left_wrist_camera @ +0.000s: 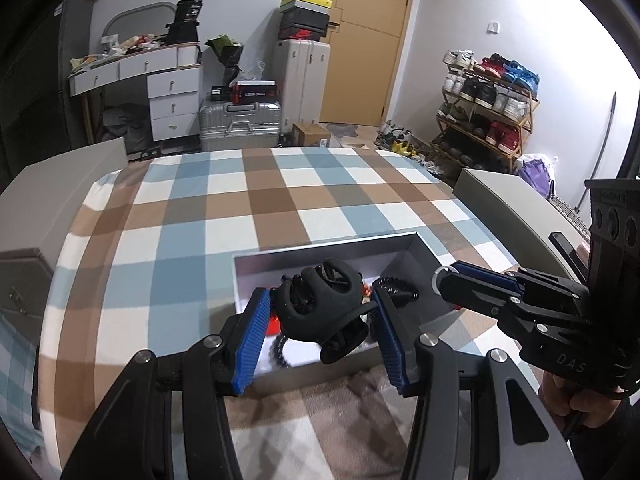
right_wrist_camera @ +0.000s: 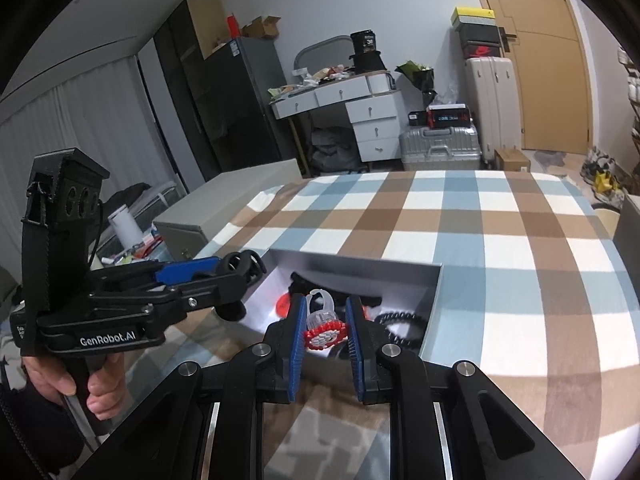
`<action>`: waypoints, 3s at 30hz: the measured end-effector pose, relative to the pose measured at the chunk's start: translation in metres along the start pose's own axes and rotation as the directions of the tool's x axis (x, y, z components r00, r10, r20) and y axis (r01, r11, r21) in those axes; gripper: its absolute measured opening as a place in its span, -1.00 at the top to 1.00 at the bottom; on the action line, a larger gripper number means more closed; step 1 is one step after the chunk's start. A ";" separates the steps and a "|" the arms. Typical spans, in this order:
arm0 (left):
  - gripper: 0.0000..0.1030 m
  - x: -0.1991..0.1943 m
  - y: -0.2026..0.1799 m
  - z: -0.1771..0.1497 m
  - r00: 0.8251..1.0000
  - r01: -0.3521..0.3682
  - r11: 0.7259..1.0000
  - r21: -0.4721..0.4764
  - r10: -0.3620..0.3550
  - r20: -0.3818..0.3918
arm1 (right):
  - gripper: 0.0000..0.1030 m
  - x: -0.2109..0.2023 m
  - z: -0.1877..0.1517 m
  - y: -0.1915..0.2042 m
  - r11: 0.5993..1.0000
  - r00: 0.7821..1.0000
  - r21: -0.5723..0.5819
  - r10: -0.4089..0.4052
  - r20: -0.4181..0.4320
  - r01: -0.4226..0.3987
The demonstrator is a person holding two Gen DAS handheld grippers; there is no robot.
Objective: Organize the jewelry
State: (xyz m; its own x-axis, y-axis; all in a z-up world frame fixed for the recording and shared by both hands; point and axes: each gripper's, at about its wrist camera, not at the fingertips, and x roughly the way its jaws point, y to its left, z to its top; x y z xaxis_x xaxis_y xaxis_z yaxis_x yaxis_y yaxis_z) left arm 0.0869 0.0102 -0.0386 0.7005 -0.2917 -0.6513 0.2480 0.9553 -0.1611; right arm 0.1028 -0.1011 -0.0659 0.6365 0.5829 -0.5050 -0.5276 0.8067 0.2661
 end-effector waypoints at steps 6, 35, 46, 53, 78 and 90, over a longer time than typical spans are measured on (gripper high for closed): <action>0.11 0.018 -0.006 0.010 0.999 0.033 0.999 0.024 -0.032 -0.027 | 0.63 0.013 0.011 -0.009 1.000 1.000 -0.011 -0.004 0.004 0.004; -0.02 0.041 -0.010 0.012 0.992 0.088 0.995 0.038 -0.084 -0.092 | 0.33 0.037 0.018 -0.024 1.000 1.000 -0.002 -0.018 0.002 0.018; -0.28 0.019 -0.011 0.013 0.999 0.022 0.999 0.033 -0.021 -0.035 | -0.18 0.010 0.016 -0.025 0.998 0.996 0.036 -0.061 0.068 0.059; -0.29 -0.001 -0.013 0.012 0.999 -0.018 1.000 0.023 0.017 0.032 | -0.38 -0.014 0.015 -0.016 0.996 0.989 0.026 -0.086 0.120 0.084; -0.98 -0.063 0.006 -0.015 0.830 -0.197 0.968 -0.158 0.251 0.498 | -1.00 -0.077 -0.028 0.039 0.962 0.857 -0.132 -0.146 0.494 0.240; -0.98 -0.040 0.005 -0.043 0.795 -0.323 0.936 -0.141 0.350 0.496 | -1.00 -0.064 -0.041 0.030 0.946 0.859 -0.132 -0.203 0.469 0.295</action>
State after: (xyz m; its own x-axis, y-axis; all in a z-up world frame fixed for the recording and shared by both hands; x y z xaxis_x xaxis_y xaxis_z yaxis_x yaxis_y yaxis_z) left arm 0.0311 0.0289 -0.0456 0.9754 0.0780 -0.2059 -0.0891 0.9950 -0.0450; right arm 0.0230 -0.1177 -0.0593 0.9181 0.3828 -0.1028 -0.3853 0.9228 -0.0053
